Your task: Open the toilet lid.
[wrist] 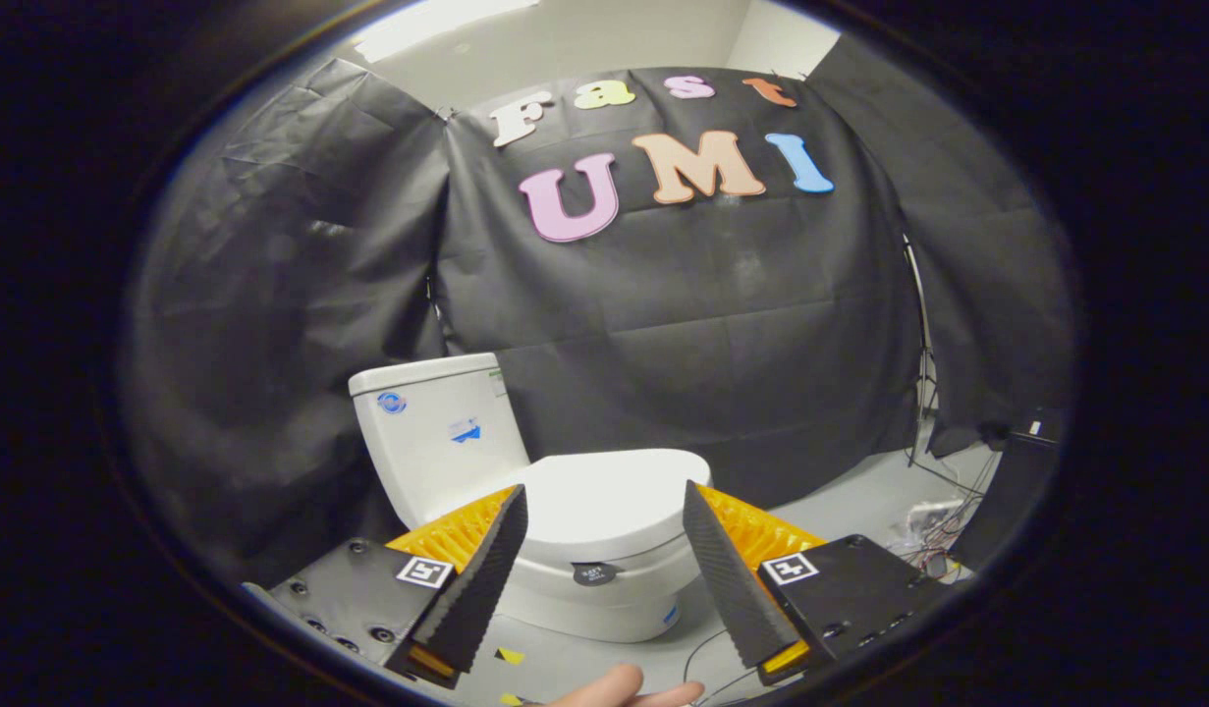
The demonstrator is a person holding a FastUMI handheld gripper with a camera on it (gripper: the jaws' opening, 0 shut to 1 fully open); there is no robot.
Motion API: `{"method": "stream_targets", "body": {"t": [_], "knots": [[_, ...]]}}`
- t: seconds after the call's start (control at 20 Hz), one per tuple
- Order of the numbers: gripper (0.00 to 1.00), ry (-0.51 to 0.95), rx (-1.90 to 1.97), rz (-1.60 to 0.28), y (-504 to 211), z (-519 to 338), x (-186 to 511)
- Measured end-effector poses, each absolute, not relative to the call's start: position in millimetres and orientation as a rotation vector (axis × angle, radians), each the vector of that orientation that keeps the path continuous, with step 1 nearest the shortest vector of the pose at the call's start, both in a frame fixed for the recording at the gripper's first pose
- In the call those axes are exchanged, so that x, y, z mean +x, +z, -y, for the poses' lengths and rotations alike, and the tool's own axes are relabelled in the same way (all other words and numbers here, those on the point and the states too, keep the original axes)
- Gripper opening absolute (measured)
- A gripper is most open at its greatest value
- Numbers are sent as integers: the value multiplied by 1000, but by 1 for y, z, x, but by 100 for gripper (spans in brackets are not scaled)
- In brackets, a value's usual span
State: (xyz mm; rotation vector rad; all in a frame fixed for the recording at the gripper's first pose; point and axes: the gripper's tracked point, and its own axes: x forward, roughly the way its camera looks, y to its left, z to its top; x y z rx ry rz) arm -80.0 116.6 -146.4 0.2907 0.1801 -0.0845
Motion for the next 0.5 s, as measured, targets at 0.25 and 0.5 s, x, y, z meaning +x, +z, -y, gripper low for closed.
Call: {"method": "stream_targets", "body": {"t": [0.25, 0.5], "knots": [[99, -97, 373, -218, -169, -120, -67], [98, -201, 589, -215, -167, -109, -53]]}}
